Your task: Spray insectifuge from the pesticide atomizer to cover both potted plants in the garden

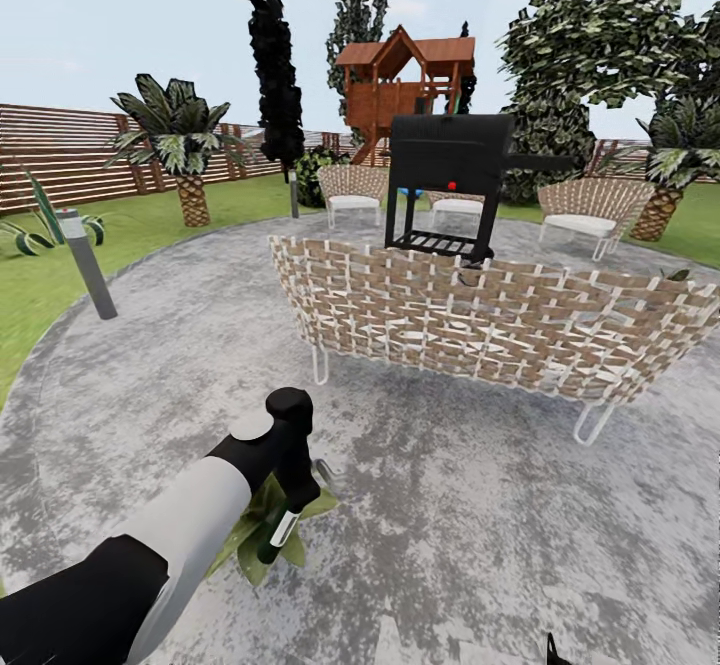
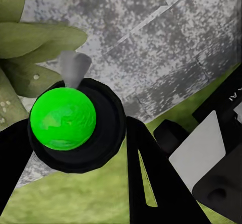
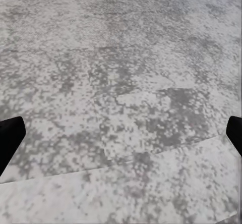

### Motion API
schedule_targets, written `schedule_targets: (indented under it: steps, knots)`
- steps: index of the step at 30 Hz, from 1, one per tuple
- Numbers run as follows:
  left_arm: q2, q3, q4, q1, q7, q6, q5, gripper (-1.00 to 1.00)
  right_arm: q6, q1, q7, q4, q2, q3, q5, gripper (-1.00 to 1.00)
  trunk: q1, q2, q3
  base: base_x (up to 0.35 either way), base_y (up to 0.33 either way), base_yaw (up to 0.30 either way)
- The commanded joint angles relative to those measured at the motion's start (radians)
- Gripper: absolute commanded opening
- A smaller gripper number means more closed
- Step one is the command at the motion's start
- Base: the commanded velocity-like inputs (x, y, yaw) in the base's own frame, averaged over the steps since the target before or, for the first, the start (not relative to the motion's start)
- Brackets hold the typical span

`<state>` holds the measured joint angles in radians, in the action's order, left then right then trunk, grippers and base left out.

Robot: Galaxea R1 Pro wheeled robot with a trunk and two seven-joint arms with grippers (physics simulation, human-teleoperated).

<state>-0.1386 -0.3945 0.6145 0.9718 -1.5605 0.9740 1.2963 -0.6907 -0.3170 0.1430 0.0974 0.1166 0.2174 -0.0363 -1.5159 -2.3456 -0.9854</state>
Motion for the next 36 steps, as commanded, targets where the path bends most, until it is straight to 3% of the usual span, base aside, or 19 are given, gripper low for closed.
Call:
schedule_targets:
  steps: [1, 11, 17, 23, 25, 26, 29, 33, 36]
  knots:
    - [0.002, -0.001, 0.001, 0.001, -0.01, 0.013, 0.011, -1.0, -0.002, 0.0, 0.001, -0.001, -0.001, -0.003, -0.004, 1.0, 0.0, 0.0, -0.001, 0.0, -0.271, 0.012]
    - [0.014, 0.0, 0.001, 0.0, -0.01, 0.022, 0.014, -1.0, -0.003, 0.0, 0.001, -0.001, -0.002, -0.003, -0.004, 1.0, 0.0, 0.0, -0.001, 0.0, -0.102, 0.081]
    - [0.092, 0.007, 0.0, -0.033, -0.01, 0.024, 0.011, -1.0, -0.002, -0.001, 0.001, -0.001, -0.002, -0.003, -0.004, 1.0, 0.0, 0.0, -0.001, 0.0, -0.001, 0.151]
    - [0.102, 0.007, 0.001, -0.074, -0.01, 0.026, 0.005, -1.0, -0.001, 0.0, 0.001, -0.002, 0.001, -0.003, -0.002, 1.0, 0.0, 0.0, -0.001, 0.0, 0.0, 0.008]
    - [0.097, 0.032, 0.004, -0.094, -0.01, 0.027, 0.001, -1.0, -0.001, 0.0, 0.001, -0.003, 0.001, -0.003, -0.002, 1.0, 0.0, 0.0, -0.001, 0.0, 0.0, 0.0]
    - [0.095, 0.085, 0.005, -0.099, -0.01, 0.028, -0.008, -1.0, -0.001, 0.0, 0.001, -0.003, 0.001, -0.003, -0.002, 1.0, 0.0, 0.0, -0.001, 0.0, 0.0, 0.0]
    - [0.09, 0.163, 0.005, -0.1, -0.008, 0.028, -0.013, -1.0, -0.001, 0.0, 0.001, -0.004, 0.002, -0.003, -0.002, 1.0, 0.0, 0.0, -0.001, 0.0, 0.0, 0.0]
    - [0.09, 0.175, 0.0, -0.137, 0.026, 0.027, -0.013, -1.0, -0.001, 0.0, 0.001, -0.004, 0.002, -0.003, -0.002, 1.0, 0.0, 0.0, -0.001, 0.0, 0.0, 0.0]
    - [0.09, 0.178, -0.001, -0.173, 0.088, 0.026, -0.015, -1.0, -0.001, 0.0, 0.001, -0.004, 0.002, -0.003, -0.002, 1.0, 0.0, 0.0, -0.001, 0.0, 0.0, 0.0]
